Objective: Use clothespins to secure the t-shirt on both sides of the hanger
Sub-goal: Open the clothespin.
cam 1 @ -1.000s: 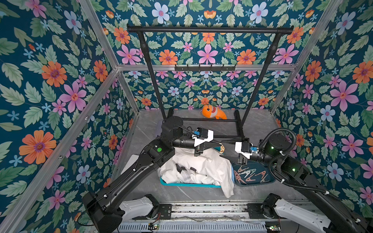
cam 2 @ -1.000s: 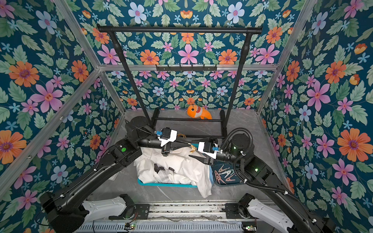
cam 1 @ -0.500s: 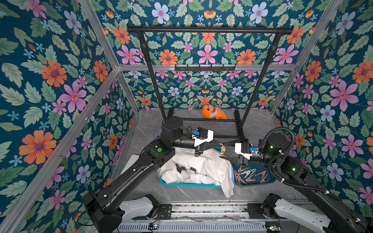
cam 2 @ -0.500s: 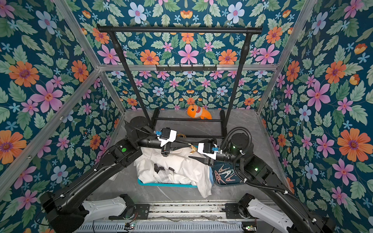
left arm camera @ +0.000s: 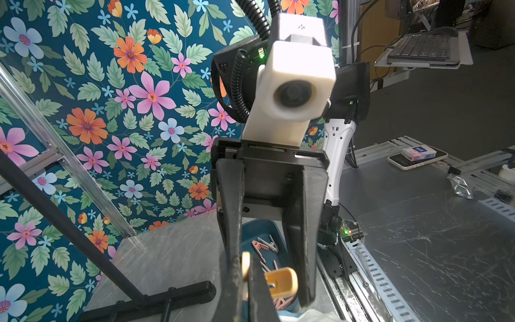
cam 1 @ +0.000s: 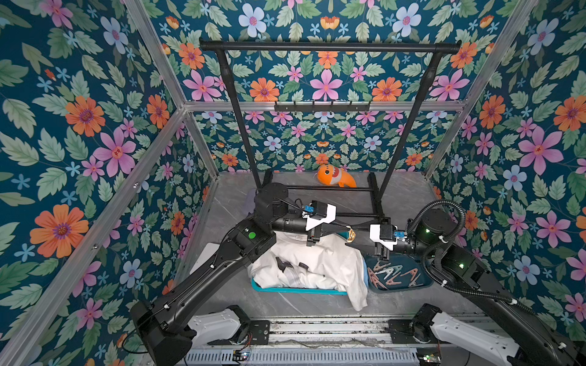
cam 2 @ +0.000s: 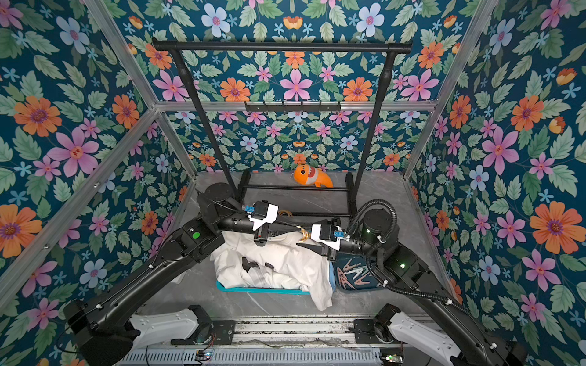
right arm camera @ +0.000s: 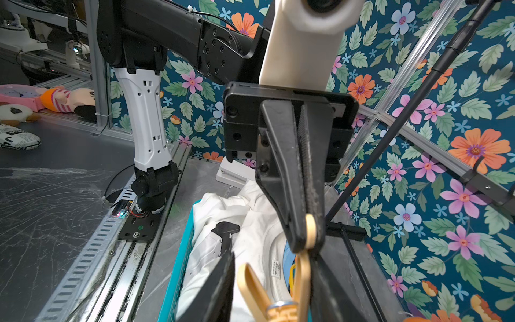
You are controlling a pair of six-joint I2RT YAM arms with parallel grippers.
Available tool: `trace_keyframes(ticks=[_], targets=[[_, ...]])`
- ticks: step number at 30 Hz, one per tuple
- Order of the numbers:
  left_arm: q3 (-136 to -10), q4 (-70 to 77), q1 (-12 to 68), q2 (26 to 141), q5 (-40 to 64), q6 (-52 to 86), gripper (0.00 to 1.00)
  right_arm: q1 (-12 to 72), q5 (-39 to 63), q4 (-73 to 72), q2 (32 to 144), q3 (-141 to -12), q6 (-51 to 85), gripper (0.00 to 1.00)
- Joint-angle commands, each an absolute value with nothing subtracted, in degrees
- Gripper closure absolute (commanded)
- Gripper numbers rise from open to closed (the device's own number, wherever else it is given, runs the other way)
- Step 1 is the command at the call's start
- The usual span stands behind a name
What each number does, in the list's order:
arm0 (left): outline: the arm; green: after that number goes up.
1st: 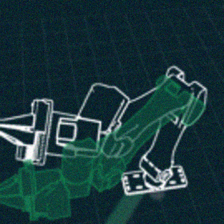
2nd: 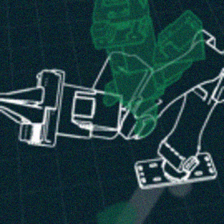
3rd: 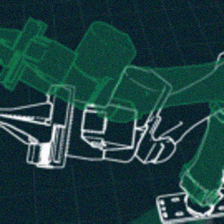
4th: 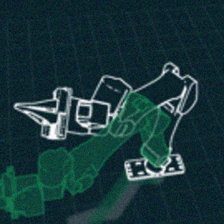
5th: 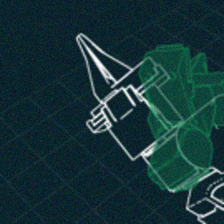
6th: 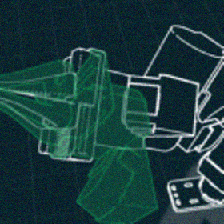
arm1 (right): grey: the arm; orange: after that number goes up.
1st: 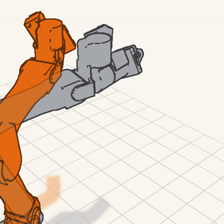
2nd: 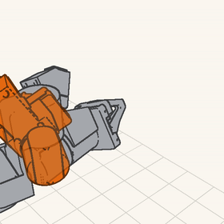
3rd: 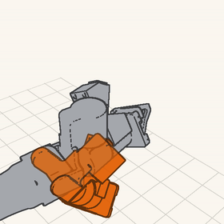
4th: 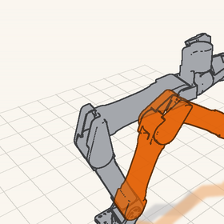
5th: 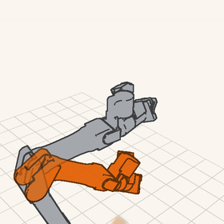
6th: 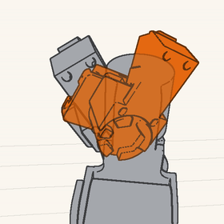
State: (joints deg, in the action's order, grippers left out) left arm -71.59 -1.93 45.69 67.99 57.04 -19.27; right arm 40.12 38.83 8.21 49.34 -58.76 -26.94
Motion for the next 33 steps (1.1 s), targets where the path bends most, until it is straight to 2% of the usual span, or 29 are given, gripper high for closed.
trace_keyframes(ticks=[1, 6, 11, 12, 17, 21, 24, 29, 31, 33], targets=[[-71.63, -0.83, 45.62, 68.08, 57.43, -18.72, 1.0, 40.16, 40.34, 6.17, 49.31, -58.89, -26.85, 0.61], [-71.63, -0.87, 45.62, 68.2, 57.56, -18.59, 1.0, 40.17, 40.39, 6.06, 49.31, -58.66, -26.72, 0.71], [-71.54, -0.45, 45.62, 68.12, 57.12, -18.44, 1.0, 40.17, 40.19, 6.48, 49.14, -58.45, -26.5, 0.73], [-71.46, -0.24, 45.62, 68.01, 56.61, -18.15, 0.96, 40.12, 40.04, 6.67, 49.13, -58.45, -26.41, 0.73], [-70.49, 2.03, 45.62, 67.44, 54.26, -16.53, 0.55, 40.16, 39.01, 6.76, 48.56, -57.47, -25.86, 0.75], [-70.4, 3.13, 45.62, 67.09, 52.09, -15.48, 0.29, 40.11, 36.13, 6.92, 48.0, -55.82, -25.21, 0.78], [-70.58, 3.76, 45.63, 66.17, 50.18, -14.64, 0.19, 40.13, 33.04, 6.94, 47.8, -54.47, -23.91, 0.8], [-71.16, 1.11, 45.54, 64.61, 45.07, -14.61, 0.17, 40.11, 25.78, 2.95, 46.82, -50.2, -19.34, 0.82], [-71.86, -2.01, 45.45, 64.84, 40.92, -15.21, 0.2, 40.14, 22.17, -0.38, 46.04, -47.52, -16.86, 0.84], [-72.16, -5.41, 45.16, 65.3, 36.1, -15.98, 0.26, 40.11, 18.83, -3.95, 45.03, -44.98, -13.54, 0.91]])
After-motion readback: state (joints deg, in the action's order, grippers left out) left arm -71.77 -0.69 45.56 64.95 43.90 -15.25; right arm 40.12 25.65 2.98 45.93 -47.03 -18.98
